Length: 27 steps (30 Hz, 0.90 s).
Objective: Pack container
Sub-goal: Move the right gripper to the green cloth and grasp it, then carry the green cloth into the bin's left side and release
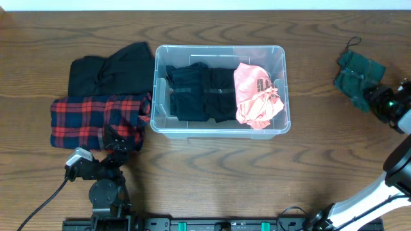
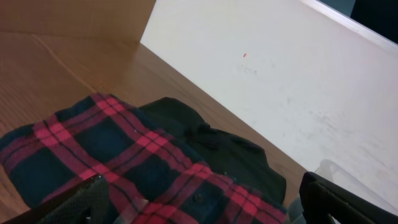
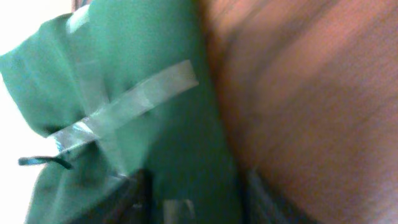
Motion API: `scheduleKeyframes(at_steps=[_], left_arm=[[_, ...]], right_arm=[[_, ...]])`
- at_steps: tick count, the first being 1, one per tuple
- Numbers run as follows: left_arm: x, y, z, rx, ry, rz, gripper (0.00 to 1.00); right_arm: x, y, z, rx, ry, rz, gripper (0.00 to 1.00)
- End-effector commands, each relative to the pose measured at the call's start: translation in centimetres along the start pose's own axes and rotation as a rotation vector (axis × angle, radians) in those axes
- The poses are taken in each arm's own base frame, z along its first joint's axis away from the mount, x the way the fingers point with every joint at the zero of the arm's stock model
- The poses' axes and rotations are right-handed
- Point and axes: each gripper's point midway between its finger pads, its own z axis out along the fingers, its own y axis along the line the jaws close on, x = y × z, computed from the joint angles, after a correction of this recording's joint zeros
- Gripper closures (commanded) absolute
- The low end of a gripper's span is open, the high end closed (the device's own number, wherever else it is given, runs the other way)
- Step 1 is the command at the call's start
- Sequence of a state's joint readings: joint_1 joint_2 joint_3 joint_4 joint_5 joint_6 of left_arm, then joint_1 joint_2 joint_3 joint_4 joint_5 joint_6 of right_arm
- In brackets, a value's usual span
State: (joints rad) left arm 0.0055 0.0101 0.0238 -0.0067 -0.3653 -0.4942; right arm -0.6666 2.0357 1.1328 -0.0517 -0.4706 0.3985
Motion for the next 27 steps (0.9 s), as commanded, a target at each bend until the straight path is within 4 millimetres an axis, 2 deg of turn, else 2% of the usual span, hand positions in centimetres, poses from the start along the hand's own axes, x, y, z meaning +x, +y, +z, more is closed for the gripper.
scheduleKeyframes(at_steps=[1, 2, 3, 5, 7, 11, 15, 19, 21, 24, 27], left_arm=[[1.3, 1.0, 0.1, -0.031, 0.032, 0.025, 0.02], [1.3, 1.0, 0.1, -0.031, 0.032, 0.025, 0.02], [1.3, 1.0, 0.1, -0.031, 0.032, 0.025, 0.02], [1.3, 1.0, 0.1, -0.031, 0.032, 0.025, 0.02], [1.3, 1.0, 0.1, -0.031, 0.032, 0.025, 0.02], [1.3, 1.0, 0.1, -0.031, 0.032, 0.025, 0.02], [1.3, 1.0, 0.1, -0.031, 0.032, 0.025, 0.02], [1.3, 1.0, 0.1, -0.031, 0.032, 0.025, 0.02], [1.3, 1.0, 0.1, -0.031, 0.032, 0.025, 0.02], [1.3, 1.0, 0.1, -0.031, 0.032, 0.025, 0.02], [1.3, 1.0, 0.1, -0.031, 0.032, 0.025, 0.02]], right_arm=[[2.1, -0.5, 1.5, 0.01, 0.065, 0.038, 0.64], [2.1, -0.5, 1.4, 0.01, 0.065, 0.039, 0.69], [2.1, -0.6, 0.9, 0.014, 0.075, 0.053, 0.81], [2.0, -0.1, 0.0, -0.002, 0.09, 0.087, 0.89], [1.4, 1.5, -1.4, -0.059, 0.1, 0.108, 0.97], [-0.1, 7.9, -6.4, -0.228, 0.097, 0.056, 0.99], [0.9, 15.1, -12.9, -0.351, 0.093, -0.045, 0.99], [4.8, 22.1, -19.3, -0.451, 0.092, -0.196, 0.99], [7.6, 25.5, -22.2, -0.517, 0.101, -0.285, 0.99], [11.9, 29.5, -25.2, -0.616, 0.148, -0.369, 0.99], [16.7, 32.9, -26.3, -0.686, 0.248, -0.407, 0.99]])
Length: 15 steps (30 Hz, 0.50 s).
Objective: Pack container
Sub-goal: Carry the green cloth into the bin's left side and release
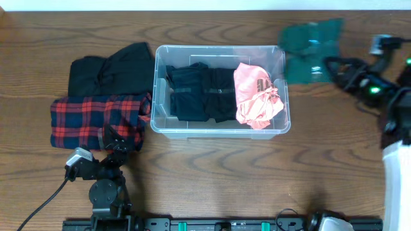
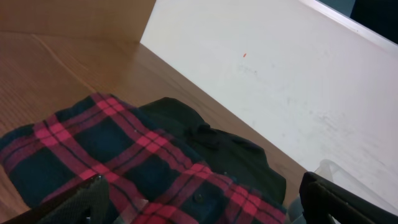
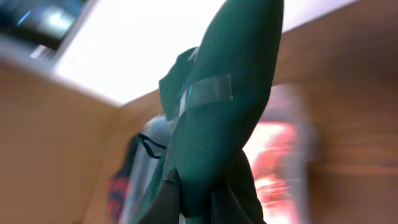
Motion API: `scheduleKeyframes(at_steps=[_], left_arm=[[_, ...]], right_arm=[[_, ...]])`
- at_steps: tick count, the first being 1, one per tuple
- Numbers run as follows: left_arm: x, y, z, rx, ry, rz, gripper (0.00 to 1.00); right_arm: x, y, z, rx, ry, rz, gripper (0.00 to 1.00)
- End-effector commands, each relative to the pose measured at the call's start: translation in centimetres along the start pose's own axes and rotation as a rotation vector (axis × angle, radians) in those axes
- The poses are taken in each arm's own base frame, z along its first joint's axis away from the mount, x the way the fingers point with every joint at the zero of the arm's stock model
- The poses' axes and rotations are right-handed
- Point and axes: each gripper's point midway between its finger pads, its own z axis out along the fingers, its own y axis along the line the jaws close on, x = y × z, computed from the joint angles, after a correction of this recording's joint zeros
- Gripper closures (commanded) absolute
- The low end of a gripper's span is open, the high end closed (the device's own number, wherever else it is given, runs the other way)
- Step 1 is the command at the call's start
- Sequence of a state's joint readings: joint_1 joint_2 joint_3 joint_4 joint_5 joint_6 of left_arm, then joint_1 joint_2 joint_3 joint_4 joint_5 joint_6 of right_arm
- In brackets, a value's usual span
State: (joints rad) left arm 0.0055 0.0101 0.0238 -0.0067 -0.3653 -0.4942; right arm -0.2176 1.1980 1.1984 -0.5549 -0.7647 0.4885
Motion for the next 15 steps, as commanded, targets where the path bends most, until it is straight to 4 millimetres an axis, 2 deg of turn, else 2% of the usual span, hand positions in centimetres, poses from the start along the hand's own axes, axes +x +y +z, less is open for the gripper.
scheduleKeyframes(at_steps=[1, 5, 11, 13, 15], left_arm=[[1.3, 1.0, 0.1, -0.031, 0.032, 0.025, 0.02], [1.3, 1.0, 0.1, -0.031, 0.032, 0.025, 0.02], [1.3, 1.0, 0.1, -0.031, 0.032, 0.025, 0.02], [1.3, 1.0, 0.1, -0.031, 0.032, 0.025, 0.02], [1.3, 1.0, 0.1, -0.031, 0.032, 0.025, 0.02]], right_arm=[[3.6, 4.9, 2.6, -0.106, 0.119, 0.015, 0.99], [7.8, 7.4, 7.0, -0.089, 0.2, 0.04, 0.99], [13.6, 10.4, 14.9, -0.101, 0.28, 0.098, 0.99], [15.5, 10.6, 17.3, -0.099, 0.304, 0.136, 0.99], [17.4, 9.7, 19.6, -0.059, 0.322, 0.17, 0.99]])
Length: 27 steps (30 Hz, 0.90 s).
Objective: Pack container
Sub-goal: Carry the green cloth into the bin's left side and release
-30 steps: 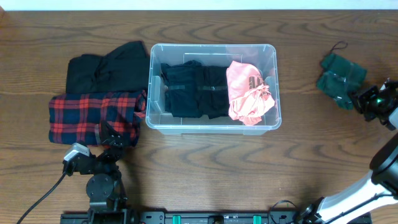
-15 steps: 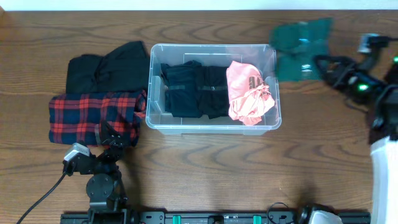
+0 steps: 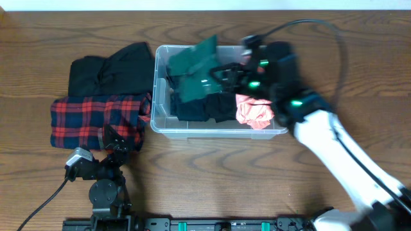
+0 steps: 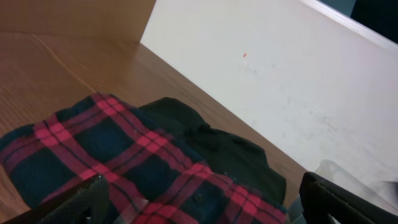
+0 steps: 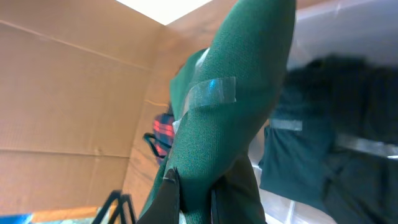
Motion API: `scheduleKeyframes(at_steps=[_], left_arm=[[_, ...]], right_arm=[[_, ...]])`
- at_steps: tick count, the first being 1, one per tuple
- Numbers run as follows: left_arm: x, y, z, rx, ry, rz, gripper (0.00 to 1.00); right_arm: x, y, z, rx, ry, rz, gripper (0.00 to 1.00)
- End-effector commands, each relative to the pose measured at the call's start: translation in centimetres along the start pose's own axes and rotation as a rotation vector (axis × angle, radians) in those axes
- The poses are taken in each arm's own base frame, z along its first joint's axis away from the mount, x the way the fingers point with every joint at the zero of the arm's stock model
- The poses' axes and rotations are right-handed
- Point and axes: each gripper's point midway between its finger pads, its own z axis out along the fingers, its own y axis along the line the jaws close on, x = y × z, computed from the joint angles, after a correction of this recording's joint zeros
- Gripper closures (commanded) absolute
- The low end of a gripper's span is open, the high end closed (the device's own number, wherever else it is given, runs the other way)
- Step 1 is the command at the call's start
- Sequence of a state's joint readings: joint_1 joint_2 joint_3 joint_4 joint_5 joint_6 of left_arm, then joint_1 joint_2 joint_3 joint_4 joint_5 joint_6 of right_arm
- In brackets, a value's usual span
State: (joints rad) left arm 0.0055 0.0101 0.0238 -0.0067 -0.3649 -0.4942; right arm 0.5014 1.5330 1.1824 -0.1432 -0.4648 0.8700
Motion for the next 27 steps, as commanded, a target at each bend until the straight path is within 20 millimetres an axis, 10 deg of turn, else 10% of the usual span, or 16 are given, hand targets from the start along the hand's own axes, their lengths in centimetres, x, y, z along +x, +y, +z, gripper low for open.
scheduleKeyframes(at_steps=[1, 5, 8, 13, 21, 27], left_arm=[[1.3, 1.0, 0.1, -0.031, 0.032, 0.025, 0.02], [1.3, 1.0, 0.1, -0.031, 0.032, 0.025, 0.02], [1.3, 1.0, 0.1, -0.031, 0.032, 0.025, 0.02], [1.3, 1.0, 0.1, -0.031, 0.032, 0.025, 0.02], [1.3, 1.0, 0.1, -0.031, 0.032, 0.025, 0.02], [1.3, 1.0, 0.1, -0.031, 0.032, 0.025, 0.02]], right_arm=[[1.6, -3.1, 3.8, 0.106, -0.007, 0.156, 0.99], [4.5, -6.6, 7.1, 0.198, 0.059, 0.158, 0.95], [6.8, -7.8, 8.6, 0.213, 0.141, 0.017, 0.61], [5.7, -7.2, 7.0, 0.21, 0.139, -0.193, 0.47], [-5.8, -7.2, -8.5, 0.329, -0.199, -0.136, 0.28], [-9.7, -13.2, -23.4, 0.536, -0.425, -0.013, 0.2]])
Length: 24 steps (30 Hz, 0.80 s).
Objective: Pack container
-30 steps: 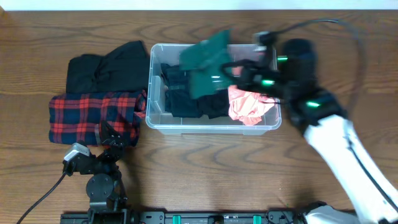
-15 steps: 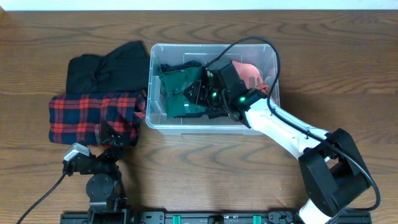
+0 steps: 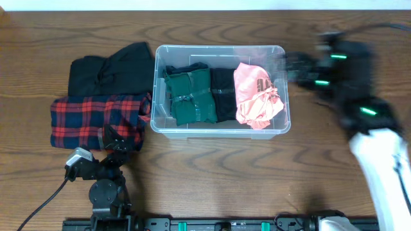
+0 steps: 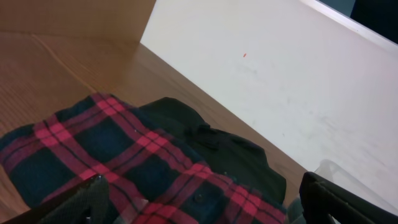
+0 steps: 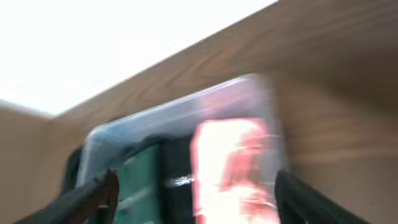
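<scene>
The clear plastic container [image 3: 218,131] stands mid-table. A folded green garment [image 3: 189,96] lies in its left part, a black one [image 3: 223,93] in the middle and a pink one [image 3: 257,95] at the right. My right gripper [image 3: 292,64] is blurred just right of the container, open and holding nothing. In the right wrist view the right gripper [image 5: 196,199] frames the green garment [image 5: 140,186] and the pink one [image 5: 233,168]. My left gripper [image 3: 119,144] rests open at the plaid shirt's near right corner.
A red-and-navy plaid shirt [image 3: 96,119] and a black shirt [image 3: 109,70] lie left of the container; the left wrist view shows the plaid shirt [image 4: 124,162] and the black shirt [image 4: 217,146] ahead of the open left gripper [image 4: 205,202]. A white wall runs behind the table.
The green garment was held over the container's left part; now it lies inside there. My right gripper has let go of it and stands open to the right of the container.
My right gripper was at the green garment on the table's far right. Then it held the garment up near the container's back right corner, then over its left part. Now the garment lies in the container. The left arm has stayed still.
</scene>
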Motion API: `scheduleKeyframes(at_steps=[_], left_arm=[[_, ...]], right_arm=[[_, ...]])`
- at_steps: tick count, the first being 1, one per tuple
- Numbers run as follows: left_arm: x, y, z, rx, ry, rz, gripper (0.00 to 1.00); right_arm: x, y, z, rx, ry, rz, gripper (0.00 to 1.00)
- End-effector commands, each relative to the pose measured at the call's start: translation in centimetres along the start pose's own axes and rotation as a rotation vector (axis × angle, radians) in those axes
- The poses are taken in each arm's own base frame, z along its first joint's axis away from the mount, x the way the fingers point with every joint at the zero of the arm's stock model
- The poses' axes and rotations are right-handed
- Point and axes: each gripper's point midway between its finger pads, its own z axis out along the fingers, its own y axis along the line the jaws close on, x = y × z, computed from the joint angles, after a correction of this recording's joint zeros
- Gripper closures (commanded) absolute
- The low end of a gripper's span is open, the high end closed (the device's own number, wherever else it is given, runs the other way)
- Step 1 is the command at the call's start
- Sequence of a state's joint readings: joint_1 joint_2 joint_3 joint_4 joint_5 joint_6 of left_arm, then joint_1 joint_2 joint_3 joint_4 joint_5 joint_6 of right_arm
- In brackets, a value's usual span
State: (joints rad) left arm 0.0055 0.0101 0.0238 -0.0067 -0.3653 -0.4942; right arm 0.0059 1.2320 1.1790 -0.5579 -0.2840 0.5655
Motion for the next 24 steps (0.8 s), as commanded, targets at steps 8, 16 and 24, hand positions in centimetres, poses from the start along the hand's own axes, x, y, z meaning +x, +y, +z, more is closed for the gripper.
scheduleKeyframes(at_steps=[8, 16, 24], left_arm=[[1.1, 0.9, 0.1, -0.027, 0.026, 0.013, 0.02], [1.5, 0.7, 0.1, -0.014, 0.047, 0.007, 0.02], [3.3, -2.8, -0.7, 0.173, 0.195, -0.03, 0.02]], right_arm=[[-2.0, -17.2, -8.4, 0.414, -0.063, 0.269, 0.01], [-1.7, -19.2, -9.5, 0.46, -0.065, 0.334, 0.01], [-1.3, -19.2, -9.5, 0.463, -0.053, 0.341, 0.01]])
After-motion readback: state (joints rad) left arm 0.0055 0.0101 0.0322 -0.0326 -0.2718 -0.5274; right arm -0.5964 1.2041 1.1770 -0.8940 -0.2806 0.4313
